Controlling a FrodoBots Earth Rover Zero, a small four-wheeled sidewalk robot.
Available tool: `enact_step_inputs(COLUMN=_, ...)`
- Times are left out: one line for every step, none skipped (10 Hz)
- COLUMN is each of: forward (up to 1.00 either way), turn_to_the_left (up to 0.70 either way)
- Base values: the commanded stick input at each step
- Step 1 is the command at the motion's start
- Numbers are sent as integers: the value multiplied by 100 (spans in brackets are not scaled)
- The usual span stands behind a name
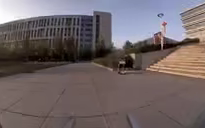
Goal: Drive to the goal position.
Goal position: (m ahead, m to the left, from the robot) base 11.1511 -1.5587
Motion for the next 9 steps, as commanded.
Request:
enact_step_inputs(forward=70, turn_to_the_left=0)
enact_step_inputs(forward=70, turn_to_the_left=0)
enact_step_inputs(forward=70, turn_to_the_left=0)
enact_step_inputs(forward=70, turn_to_the_left=0)
enact_step_inputs(forward=70, turn_to_the_left=0)
enact_step_inputs(forward=70, turn_to_the_left=0)
enact_step_inputs(forward=70, turn_to_the_left=0)
enact_step_inputs(forward=70, turn_to_the_left=0)
enact_step_inputs(forward=70, turn_to_the_left=0)
